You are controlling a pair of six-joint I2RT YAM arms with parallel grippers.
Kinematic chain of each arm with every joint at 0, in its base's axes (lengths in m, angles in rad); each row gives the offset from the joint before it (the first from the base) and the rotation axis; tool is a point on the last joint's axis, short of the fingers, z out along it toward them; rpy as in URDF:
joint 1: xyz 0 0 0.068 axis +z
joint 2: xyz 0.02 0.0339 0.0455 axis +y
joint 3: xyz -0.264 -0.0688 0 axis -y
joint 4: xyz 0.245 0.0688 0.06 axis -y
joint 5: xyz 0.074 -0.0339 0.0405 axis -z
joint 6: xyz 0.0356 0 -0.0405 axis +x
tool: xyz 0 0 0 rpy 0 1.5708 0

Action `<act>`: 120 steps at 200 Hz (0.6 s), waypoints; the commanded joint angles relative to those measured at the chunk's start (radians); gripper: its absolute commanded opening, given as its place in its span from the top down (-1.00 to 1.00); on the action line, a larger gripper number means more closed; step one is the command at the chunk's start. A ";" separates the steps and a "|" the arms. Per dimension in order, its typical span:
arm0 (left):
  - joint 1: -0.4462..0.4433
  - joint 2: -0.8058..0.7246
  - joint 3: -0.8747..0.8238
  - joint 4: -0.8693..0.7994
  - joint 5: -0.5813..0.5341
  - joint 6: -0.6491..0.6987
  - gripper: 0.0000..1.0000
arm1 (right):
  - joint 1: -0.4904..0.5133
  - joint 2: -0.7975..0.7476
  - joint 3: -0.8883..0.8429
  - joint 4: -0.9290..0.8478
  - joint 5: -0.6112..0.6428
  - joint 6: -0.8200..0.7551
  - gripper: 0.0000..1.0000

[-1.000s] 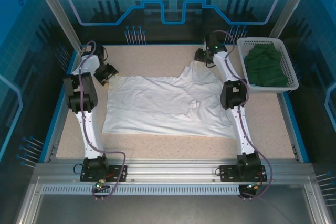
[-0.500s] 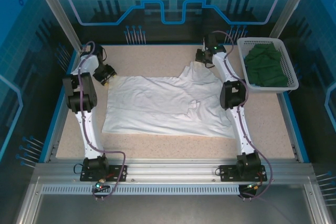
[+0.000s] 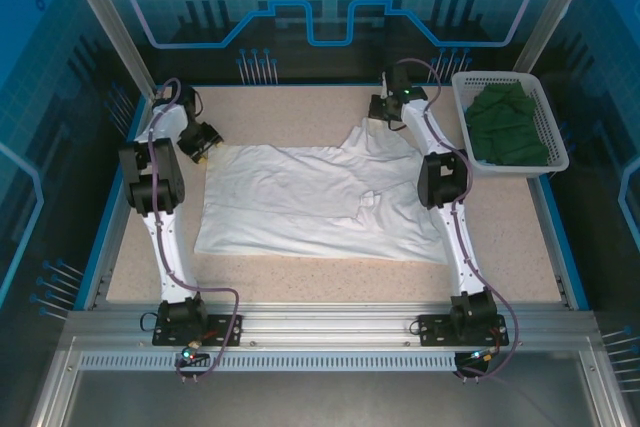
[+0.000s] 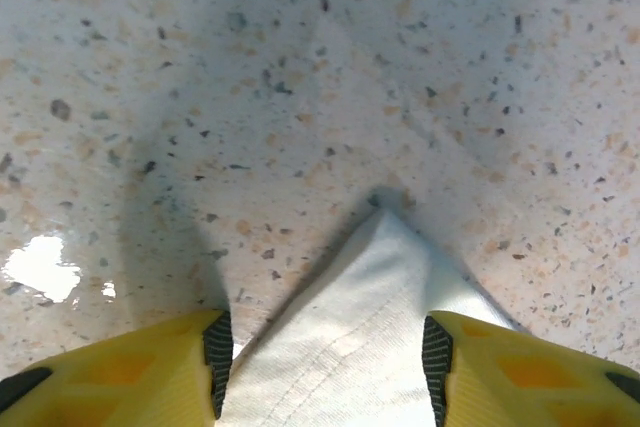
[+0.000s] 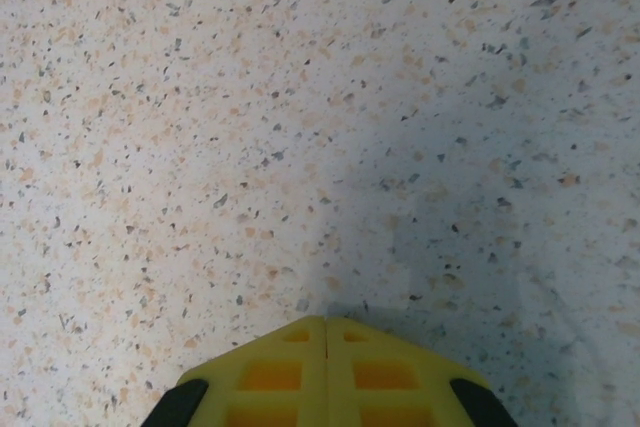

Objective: Fold and stack the t-shirts

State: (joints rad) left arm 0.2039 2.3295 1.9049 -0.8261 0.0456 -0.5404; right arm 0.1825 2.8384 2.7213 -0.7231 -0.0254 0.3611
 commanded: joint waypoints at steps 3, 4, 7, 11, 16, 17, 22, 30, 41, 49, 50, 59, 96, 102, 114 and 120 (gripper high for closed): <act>-0.016 0.022 0.015 0.077 0.063 0.009 -0.16 | 0.015 -0.047 -0.015 0.003 0.007 -0.029 1.00; -0.016 0.023 0.017 0.077 0.062 0.008 -0.16 | 0.015 -0.048 -0.015 0.003 0.007 -0.030 1.00; -0.017 0.025 0.022 0.077 0.061 0.009 -0.16 | 0.013 -0.047 -0.014 0.002 0.007 -0.029 1.00; -0.018 0.028 0.031 0.071 0.056 0.011 -0.17 | 0.013 -0.046 -0.015 0.002 0.006 -0.029 1.00; -0.019 0.034 0.049 0.062 0.049 0.012 -0.17 | 0.012 -0.047 -0.016 0.001 0.004 -0.028 1.00; -0.020 0.036 0.052 0.059 0.048 0.012 -0.17 | 0.012 -0.047 -0.016 0.001 0.004 -0.028 1.00; -0.021 0.045 0.069 0.045 0.042 0.014 -0.17 | 0.012 -0.047 -0.017 0.001 0.004 -0.028 1.00; -0.023 0.060 0.096 0.028 0.034 0.013 -0.16 | 0.011 -0.047 -0.018 0.000 0.002 -0.028 1.00; -0.028 0.077 0.120 0.014 0.020 0.011 -0.17 | 0.011 -0.047 -0.020 0.000 -0.002 -0.028 1.00; -0.034 0.090 0.140 0.001 0.008 0.010 -0.16 | 0.012 -0.047 -0.021 0.002 -0.007 -0.027 1.00; -0.035 0.092 0.143 -0.002 0.007 0.011 -0.16 | 0.011 -0.047 -0.020 0.002 -0.008 -0.028 1.00; -0.044 0.109 0.172 -0.026 -0.010 0.013 -0.15 | 0.011 -0.047 -0.022 0.001 -0.010 -0.028 1.00; -0.063 0.137 0.217 -0.079 -0.093 0.012 -0.09 | 0.012 -0.048 -0.031 0.001 -0.017 -0.030 1.00; -0.063 0.138 0.217 -0.082 -0.102 0.011 -0.08 | 0.011 -0.049 -0.030 0.001 -0.016 -0.030 1.00; -0.062 0.140 0.220 -0.084 -0.117 0.014 -0.04 | 0.011 -0.050 -0.030 0.001 -0.016 -0.031 1.00; -0.063 0.142 0.223 -0.088 -0.127 0.014 -0.02 | 0.011 -0.051 -0.031 0.002 -0.016 -0.031 1.00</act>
State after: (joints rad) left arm 0.1589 2.4329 2.0937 -0.9222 -0.0540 -0.5400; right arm 0.1844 2.8292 2.7026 -0.7124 -0.0280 0.3477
